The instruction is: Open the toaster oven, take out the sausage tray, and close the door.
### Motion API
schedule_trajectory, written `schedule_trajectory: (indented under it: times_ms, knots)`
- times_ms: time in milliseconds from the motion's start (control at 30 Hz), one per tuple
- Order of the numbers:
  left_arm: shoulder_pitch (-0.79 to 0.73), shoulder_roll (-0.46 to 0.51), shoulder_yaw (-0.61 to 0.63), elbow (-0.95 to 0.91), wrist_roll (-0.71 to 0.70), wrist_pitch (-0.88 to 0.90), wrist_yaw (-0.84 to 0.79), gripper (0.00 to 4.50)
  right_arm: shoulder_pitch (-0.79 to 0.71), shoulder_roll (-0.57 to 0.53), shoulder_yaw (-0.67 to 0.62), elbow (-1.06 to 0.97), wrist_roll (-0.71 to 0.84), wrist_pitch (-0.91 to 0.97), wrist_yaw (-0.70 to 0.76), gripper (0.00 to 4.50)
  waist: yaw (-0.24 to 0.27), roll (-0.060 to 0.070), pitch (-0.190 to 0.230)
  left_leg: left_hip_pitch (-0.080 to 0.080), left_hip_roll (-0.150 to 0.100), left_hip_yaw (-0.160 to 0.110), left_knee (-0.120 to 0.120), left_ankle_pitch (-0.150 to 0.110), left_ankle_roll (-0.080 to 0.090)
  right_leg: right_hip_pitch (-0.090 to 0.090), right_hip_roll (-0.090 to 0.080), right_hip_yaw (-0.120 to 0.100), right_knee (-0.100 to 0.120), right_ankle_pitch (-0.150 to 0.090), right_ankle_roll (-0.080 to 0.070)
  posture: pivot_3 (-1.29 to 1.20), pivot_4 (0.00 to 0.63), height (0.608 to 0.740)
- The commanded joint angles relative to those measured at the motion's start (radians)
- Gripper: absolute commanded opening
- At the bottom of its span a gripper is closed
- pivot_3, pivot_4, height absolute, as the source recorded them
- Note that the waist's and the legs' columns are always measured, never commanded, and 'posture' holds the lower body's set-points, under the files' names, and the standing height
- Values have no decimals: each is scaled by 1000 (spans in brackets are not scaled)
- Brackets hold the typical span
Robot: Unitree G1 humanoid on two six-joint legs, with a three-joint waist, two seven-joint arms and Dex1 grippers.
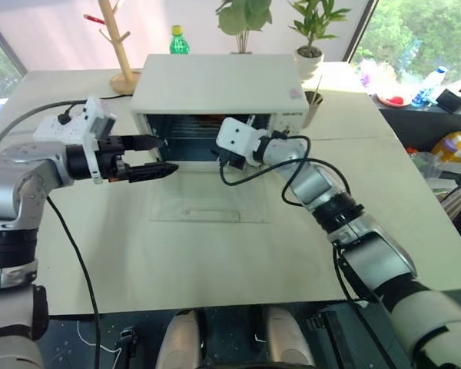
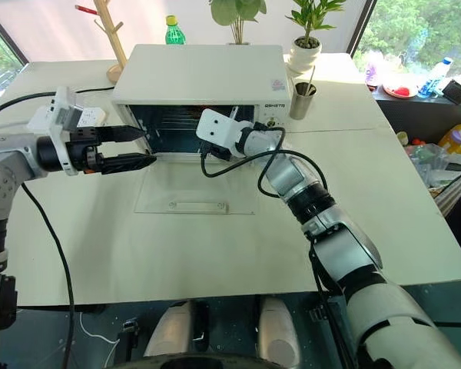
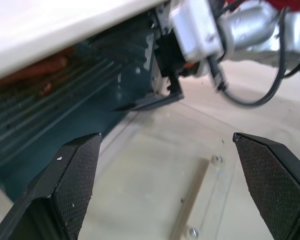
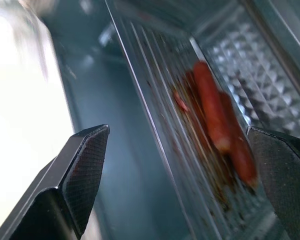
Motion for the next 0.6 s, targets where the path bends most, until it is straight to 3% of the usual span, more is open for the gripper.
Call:
schedule_trajectory:
  times_ms: [33,433,533,600]
  knots:
    - [-31,2,-3,0,6,-24,-1,4457,-70,32,0,118,-67,-101,-57,4500,-2,0,0,0,0,0,0,1,-1,0,0,0,0,0,0,0,150,717]
    - [-43,10,-11,25,16,-47,-5,4457,-170,122,-2,385,-185,-227,-180,4500,-2,0,0,0,0,0,-1,2,-4,-1,0,0,1,0,0,0,150,717]
    - [-40,11,-10,25,19,-51,-5,4500,-190,136,-8,440,-200,-242,-199,3660,-1,0,0,0,0,0,-1,2,-4,-1,0,0,1,0,0,0,150,717]
    - [-38,10,-8,23,20,-51,-4,4500,-196,141,-10,461,-206,-252,-206,2665,-3,0,0,0,0,0,-1,2,-4,-1,-1,0,1,0,0,0,150,717]
